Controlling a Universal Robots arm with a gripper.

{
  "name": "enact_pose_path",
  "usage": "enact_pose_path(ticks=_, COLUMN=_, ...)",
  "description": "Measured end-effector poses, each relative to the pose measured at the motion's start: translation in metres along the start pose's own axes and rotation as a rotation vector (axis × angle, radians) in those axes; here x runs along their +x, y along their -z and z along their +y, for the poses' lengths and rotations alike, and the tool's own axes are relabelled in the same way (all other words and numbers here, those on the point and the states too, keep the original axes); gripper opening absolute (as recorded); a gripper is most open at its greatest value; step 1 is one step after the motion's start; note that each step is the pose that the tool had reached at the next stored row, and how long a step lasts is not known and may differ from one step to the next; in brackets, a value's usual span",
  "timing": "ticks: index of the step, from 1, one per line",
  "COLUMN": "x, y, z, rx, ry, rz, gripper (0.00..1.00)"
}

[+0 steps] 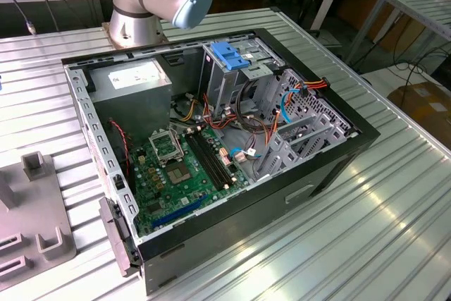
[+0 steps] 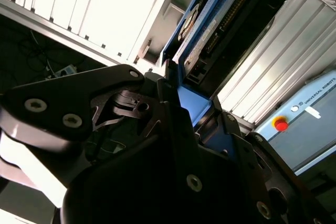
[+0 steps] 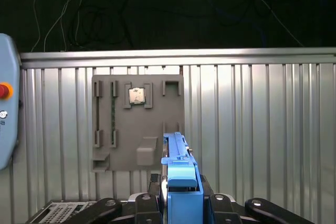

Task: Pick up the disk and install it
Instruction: 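Pick up the disk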

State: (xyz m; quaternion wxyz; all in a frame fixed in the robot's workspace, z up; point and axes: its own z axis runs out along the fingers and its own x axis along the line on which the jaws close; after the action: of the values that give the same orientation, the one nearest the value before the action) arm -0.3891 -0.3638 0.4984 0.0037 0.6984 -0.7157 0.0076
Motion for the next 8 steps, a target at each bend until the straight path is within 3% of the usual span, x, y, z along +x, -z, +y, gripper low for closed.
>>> enact_pose_path(ticks=1, x=-0.0002, y=-0.0001, z=-0.0075, rx=0.0, ry=0.0, rz=0.0, gripper=0.37)
enact_pose_path(ticks=8, x=-0.0003, y=-0.0001, z=-0.0138, rx=0.0, ry=0.0, rz=0.0, gripper=0.37)
